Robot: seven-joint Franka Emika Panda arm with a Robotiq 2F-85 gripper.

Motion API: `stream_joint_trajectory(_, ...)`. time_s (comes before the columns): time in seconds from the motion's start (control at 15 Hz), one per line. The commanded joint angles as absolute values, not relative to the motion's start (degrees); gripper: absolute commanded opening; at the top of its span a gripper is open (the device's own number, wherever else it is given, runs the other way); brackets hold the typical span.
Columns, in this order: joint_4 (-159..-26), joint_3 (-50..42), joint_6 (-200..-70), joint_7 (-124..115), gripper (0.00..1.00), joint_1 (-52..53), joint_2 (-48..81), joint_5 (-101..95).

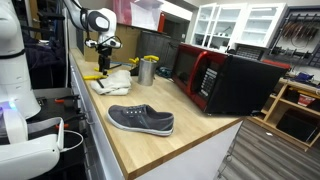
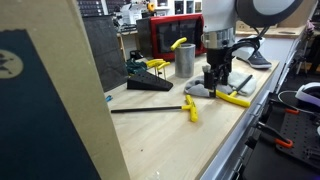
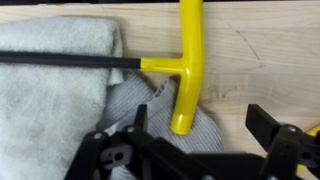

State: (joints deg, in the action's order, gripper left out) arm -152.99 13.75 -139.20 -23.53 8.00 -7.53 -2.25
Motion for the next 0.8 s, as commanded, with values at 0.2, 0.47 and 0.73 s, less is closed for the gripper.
stream_joint_trajectory(0.2, -149.69, 13.34, -139.39, -20.90, 1.00, 10.18, -1.72, 0.20)
stream_joint_trajectory(0.47, -149.80, 13.17, -139.38, -18.35, 1.00, 10.86, -0.50, 3.51)
stream_joint_trajectory(0.73, -149.91, 13.11, -139.62, -17.35, 0.74, 10.96, -0.38, 4.86)
